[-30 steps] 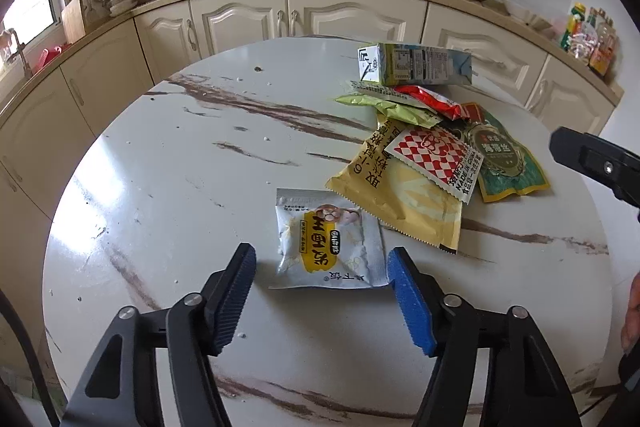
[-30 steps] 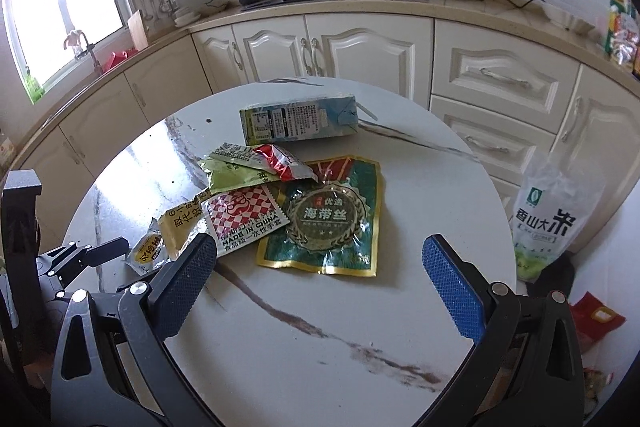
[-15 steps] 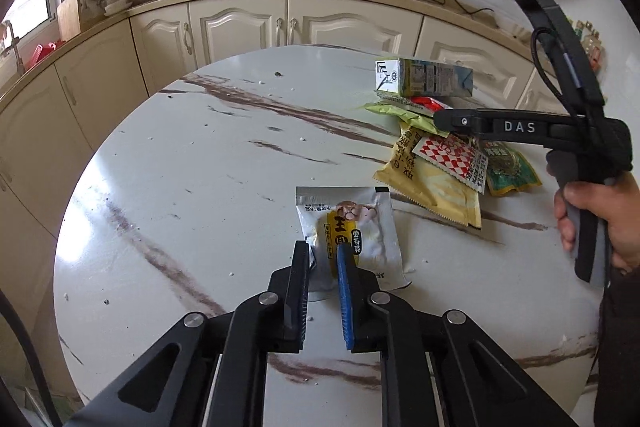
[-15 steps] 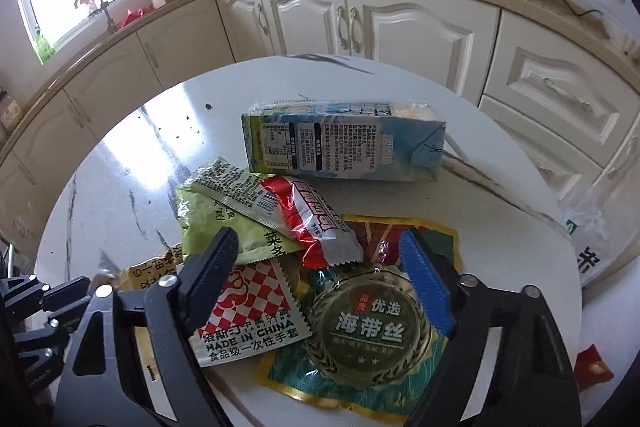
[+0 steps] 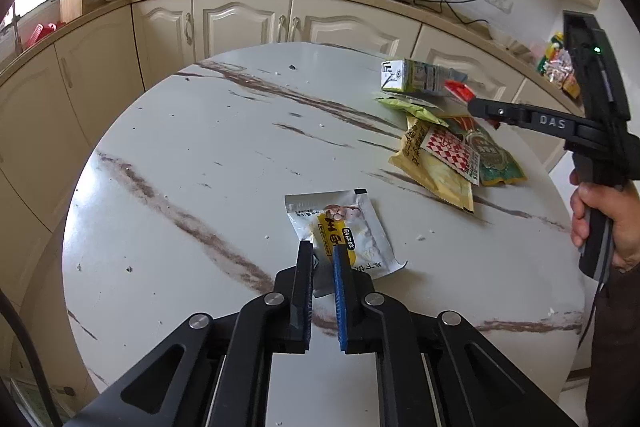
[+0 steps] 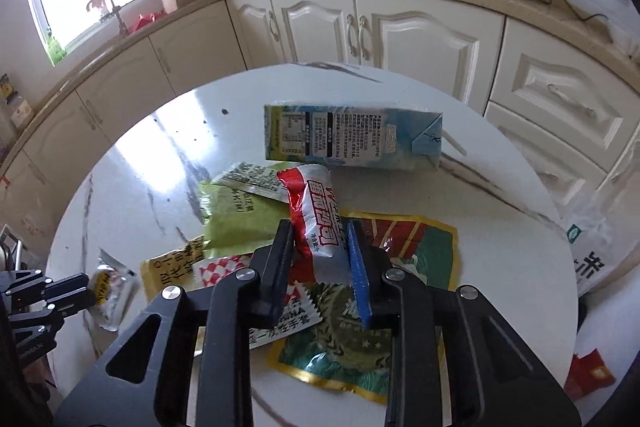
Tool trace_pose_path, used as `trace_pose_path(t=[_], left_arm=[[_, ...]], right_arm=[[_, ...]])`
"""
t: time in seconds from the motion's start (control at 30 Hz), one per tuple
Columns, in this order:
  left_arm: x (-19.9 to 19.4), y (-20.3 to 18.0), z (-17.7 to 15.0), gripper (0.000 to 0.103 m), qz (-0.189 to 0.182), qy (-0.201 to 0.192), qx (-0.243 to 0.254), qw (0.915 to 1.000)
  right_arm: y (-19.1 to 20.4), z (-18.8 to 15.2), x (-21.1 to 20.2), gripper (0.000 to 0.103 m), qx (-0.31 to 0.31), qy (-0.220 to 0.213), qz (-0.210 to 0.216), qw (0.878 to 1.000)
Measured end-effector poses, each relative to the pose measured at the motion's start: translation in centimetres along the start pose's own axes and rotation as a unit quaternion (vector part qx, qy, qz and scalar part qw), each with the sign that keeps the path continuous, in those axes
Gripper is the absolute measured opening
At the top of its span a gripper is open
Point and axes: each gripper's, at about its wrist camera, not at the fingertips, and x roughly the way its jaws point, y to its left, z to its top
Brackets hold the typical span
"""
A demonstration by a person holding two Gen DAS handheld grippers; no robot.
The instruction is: Collect trash
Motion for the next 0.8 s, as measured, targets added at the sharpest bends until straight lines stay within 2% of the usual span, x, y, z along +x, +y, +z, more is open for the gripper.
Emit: trace_pose_path(t=[0.1,0.17,0.27,0.33,0.47,0.6,0.63,0.73,0.8], left_arm=[[-1.0,0.2,-0.7,0.003,-0.004,-0.001,-0.002,1.0000],[-1.7,0.2,-1.2,0.003,-0.011,0.000,-0.001,0.9999],[-2.9,0.2,-1.8,0.006,0.002,-0.007,-0.007,1.0000],[-3.7,0.4,-2.3,0.013,0.009,-0.006,-0.013,0.9999],[-5.7,1.6,-3.1,0.046,0.036,-0.017,-0.027,0.9988],[-7.9,3.8,-4.0,0.052,0.054,-0.028,-0.051,0.9969],[-8.3,4.6,-4.4,0.056,0.056,-0.029,-0.064,0.9959],[-9.6,6.9,-5.3,0.057,0.061,-0.026,-0.092,0.9935],[-10.4,8.3,-5.7,0.057,0.065,-0.028,-0.102,0.9923]], right_arm=[[1.4,-0.6,-2.7,0.026,-0.001,-0.024,0.026,0.999],[2.7,-1.3,-3.6,0.026,-0.008,-0.022,0.040,0.999],[5.4,-2.7,-4.5,0.026,-0.029,-0.016,0.065,0.997],[8.3,-3.7,-4.3,0.026,-0.063,-0.003,0.067,0.996],[13.2,-5.4,-2.3,0.026,-0.142,0.031,0.020,0.989],[16.5,-6.5,-0.5,0.026,-0.200,0.057,-0.008,0.978],[17.3,-6.6,-0.2,0.026,-0.210,0.063,-0.004,0.976],[19.7,-6.7,1.6,0.026,-0.241,0.082,-0.007,0.967],[21.2,-6.5,2.3,0.025,-0.252,0.091,0.018,0.963]])
